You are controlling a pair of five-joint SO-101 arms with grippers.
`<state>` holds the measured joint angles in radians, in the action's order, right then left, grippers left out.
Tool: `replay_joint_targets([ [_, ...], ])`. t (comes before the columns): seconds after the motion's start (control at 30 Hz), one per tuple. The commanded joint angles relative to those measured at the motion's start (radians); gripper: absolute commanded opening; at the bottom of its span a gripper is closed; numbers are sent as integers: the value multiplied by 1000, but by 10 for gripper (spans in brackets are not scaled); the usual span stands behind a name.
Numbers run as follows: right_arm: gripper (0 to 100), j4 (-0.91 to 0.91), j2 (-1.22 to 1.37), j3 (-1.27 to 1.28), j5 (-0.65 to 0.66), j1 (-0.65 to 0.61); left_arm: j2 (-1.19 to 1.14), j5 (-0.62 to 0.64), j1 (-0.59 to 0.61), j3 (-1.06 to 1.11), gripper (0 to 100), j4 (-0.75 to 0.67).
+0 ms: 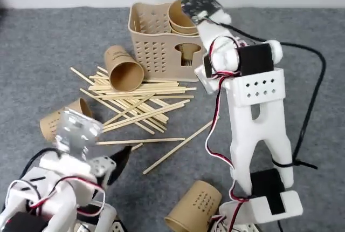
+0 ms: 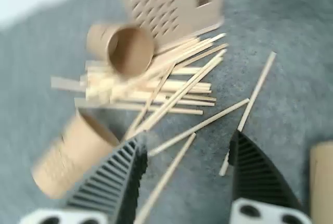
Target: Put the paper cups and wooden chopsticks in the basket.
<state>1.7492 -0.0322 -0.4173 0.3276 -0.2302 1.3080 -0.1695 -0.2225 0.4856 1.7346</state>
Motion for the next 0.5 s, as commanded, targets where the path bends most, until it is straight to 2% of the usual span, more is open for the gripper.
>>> replay_joint_targets([
  [0.0, 115, -24, -73, 127, -94, 56, 5, -212, -149, -70, 246, -11],
  [0.1, 115, -130, -104, 256, -143, 114, 8, -374, -331, -68, 246, -5],
  [0.17, 116, -202, -131, 341, -153, 153, 8, -431, -456, -67, 246, -5],
  [0.33, 116, -340, -223, 543, -153, 242, 8, -448, -749, 36, 246, -5],
  [0.47, 116, -427, -314, 710, -153, 312, 8, -448, -850, 159, 246, -14],
])
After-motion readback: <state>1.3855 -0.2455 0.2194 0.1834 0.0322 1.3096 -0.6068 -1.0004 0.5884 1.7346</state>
